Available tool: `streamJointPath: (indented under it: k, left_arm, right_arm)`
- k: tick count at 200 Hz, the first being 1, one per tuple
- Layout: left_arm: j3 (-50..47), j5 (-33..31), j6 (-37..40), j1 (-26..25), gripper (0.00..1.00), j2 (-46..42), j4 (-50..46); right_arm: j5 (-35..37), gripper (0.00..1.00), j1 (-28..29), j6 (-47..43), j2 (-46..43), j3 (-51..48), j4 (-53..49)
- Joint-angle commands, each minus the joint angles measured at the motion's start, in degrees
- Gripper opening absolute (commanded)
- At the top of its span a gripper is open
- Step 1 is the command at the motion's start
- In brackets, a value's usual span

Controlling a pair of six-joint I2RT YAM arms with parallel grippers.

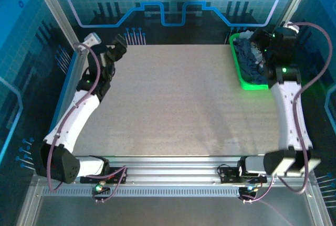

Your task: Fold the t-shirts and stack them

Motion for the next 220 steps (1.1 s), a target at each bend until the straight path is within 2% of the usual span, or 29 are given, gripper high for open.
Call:
streamJointPath:
  k: [1, 35, 79, 115, 146, 154, 162, 178, 196, 220]
  left_arm:
    - [4.0, 18.9, -8.8, -2.0, 0.99, 6.8, -14.0]
    - [6.4, 29.2, -5.2, -9.8, 0.96, 9.9, -14.2]
    - [4.7, 33.2, -3.0, -17.4, 0.93, 8.8, -15.3]
    - [3.4, 33.7, -4.3, -19.3, 0.93, 8.1, -15.0]
    - [3.4, 33.9, -4.6, -19.7, 0.92, 8.2, -14.9]
    - [3.4, 34.0, -4.4, -19.6, 0.92, 8.1, -14.9]
    - [3.5, 34.0, -4.4, -19.7, 0.92, 8.3, -15.1]
    - [3.6, 34.2, -4.3, -19.6, 0.91, 8.2, -15.2]
    - [3.5, 34.0, -4.1, -19.6, 0.89, 8.0, -15.6]
    - [2.9, 33.3, -3.9, -19.7, 0.87, 7.6, -15.8]
  right_arm:
    - [-8.6, 0.78, -4.4, 5.2, 11.0, 3.3, -18.0]
    - [-12.7, 0.77, -8.5, 3.3, 23.0, 10.6, -18.8]
    - [-15.4, 0.77, -11.1, 0.2, 36.7, 18.1, -22.0]
    - [-16.1, 0.74, -9.4, -3.3, 41.6, 20.6, -22.9]
    - [-16.2, 0.7, -9.2, -2.6, 43.8, 20.0, -23.0]
    - [-16.0, 0.65, -9.2, -2.5, 44.1, 20.1, -23.0]
    - [-16.0, 0.55, -9.2, -2.4, 44.4, 20.4, -23.0]
    - [-15.9, 0.28, -9.1, -2.2, 43.4, 20.8, -22.5]
    - [-13.5, 0.01, -7.7, -2.7, 38.2, 18.7, -19.3]
    - [-6.1, 0.0, -3.8, -3.4, 28.6, 17.0, -16.4]
